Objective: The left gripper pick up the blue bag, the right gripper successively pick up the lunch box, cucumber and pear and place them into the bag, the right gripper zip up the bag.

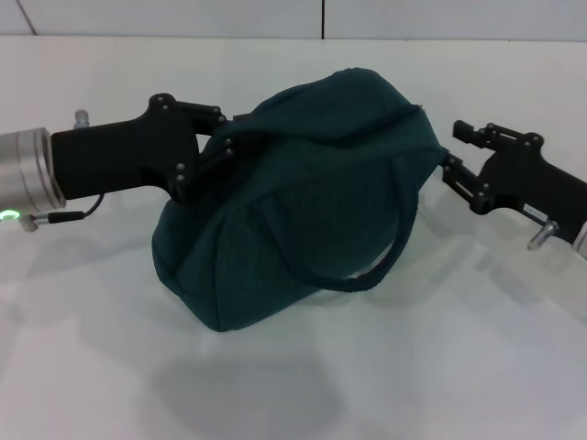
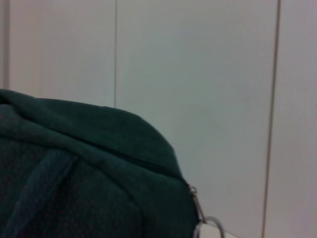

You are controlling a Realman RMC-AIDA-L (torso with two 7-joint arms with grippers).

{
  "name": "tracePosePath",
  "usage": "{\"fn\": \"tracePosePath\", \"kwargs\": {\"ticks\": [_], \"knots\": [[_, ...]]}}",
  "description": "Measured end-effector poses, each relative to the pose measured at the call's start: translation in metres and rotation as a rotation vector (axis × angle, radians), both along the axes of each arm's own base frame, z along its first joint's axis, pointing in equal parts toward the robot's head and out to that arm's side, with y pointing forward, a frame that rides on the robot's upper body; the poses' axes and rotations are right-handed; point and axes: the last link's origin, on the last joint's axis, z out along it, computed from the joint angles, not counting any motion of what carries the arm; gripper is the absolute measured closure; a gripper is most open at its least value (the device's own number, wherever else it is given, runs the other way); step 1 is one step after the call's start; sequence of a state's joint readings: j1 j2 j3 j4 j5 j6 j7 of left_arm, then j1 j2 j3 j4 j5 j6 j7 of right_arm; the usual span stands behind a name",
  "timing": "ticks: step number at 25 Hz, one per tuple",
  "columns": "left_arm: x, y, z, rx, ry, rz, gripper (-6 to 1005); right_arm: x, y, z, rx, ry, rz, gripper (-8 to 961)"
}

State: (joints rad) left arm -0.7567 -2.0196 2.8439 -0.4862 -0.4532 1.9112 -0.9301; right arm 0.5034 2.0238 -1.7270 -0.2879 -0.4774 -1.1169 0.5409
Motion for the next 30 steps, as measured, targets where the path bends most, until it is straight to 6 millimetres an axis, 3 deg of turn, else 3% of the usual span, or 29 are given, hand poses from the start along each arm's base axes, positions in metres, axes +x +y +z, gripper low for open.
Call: {"fn": "tracePosePath", "kwargs": {"ticks": [16, 30], "knots": [[0.002, 0.000, -0.001, 0.011, 0.002, -0.017, 892, -0.037, 0.010, -0.007, -0.008, -0.010, 0.112, 644], [0.002, 0.001, -0.001, 0.015, 0.001, -0.018, 894, -0.041, 0.021, -0.009, 0.000, -0.042, 0.092, 699]]}}
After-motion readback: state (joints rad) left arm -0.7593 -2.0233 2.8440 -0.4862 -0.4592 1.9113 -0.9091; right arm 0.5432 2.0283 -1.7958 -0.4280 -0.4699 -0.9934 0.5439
